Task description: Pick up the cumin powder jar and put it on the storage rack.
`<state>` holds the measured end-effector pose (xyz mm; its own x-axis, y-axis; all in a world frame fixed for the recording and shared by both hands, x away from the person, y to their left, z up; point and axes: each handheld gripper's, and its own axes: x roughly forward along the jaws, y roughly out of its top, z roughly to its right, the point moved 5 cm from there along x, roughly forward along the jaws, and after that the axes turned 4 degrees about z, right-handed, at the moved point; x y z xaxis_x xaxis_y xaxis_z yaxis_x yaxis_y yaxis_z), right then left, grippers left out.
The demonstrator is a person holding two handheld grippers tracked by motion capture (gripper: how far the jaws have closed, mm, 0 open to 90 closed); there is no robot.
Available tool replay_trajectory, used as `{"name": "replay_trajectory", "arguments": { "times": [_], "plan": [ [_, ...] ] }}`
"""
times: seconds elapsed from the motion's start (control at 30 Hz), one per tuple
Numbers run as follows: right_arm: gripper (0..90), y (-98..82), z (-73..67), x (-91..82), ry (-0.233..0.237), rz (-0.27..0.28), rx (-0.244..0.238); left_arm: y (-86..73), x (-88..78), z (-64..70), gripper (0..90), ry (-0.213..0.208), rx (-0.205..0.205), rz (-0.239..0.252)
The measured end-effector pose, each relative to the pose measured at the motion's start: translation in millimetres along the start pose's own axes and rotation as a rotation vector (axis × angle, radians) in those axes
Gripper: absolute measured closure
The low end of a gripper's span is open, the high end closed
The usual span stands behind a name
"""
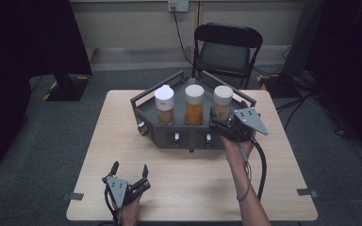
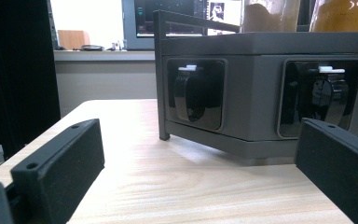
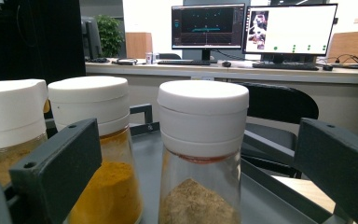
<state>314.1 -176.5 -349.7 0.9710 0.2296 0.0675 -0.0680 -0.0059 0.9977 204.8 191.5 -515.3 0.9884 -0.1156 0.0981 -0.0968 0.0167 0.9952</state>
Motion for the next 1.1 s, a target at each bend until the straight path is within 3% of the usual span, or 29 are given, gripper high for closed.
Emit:
{"name": "replay_trajectory", "arguments": {
  "times": [0.27, 0.57, 0.63, 0.9, 1.1],
  "plan": [
    [0.0, -1.9, -1.6, -9.5, 0.017, 0.006, -0.002, 0.0, -0.1, 0.4, 1.0, 0.003, 0.001, 0.0],
    [0.0, -8.4, -5.8, -27.3, 0.006, 0.039, -0.006, 0.0, -0.1, 0.2, 1.0, 0.001, 0.0, 0.0],
    [0.0, -10.9, -9.1, -30.9, -0.016, 0.04, -0.022, -0.1, -0.1, 0.1, 1.0, 0.001, 0.0, 0.001],
    [0.0, -21.4, -13.2, -43.2, -0.024, 0.053, -0.07, 0.0, -0.1, 0.0, 1.0, 0.0, 0.0, 0.0],
    [0.0, -25.5, -13.3, -50.9, -0.017, 0.068, -0.056, 0.0, -0.1, -0.1, 1.0, 0.0, 0.0, 0.0]
  ]
}}
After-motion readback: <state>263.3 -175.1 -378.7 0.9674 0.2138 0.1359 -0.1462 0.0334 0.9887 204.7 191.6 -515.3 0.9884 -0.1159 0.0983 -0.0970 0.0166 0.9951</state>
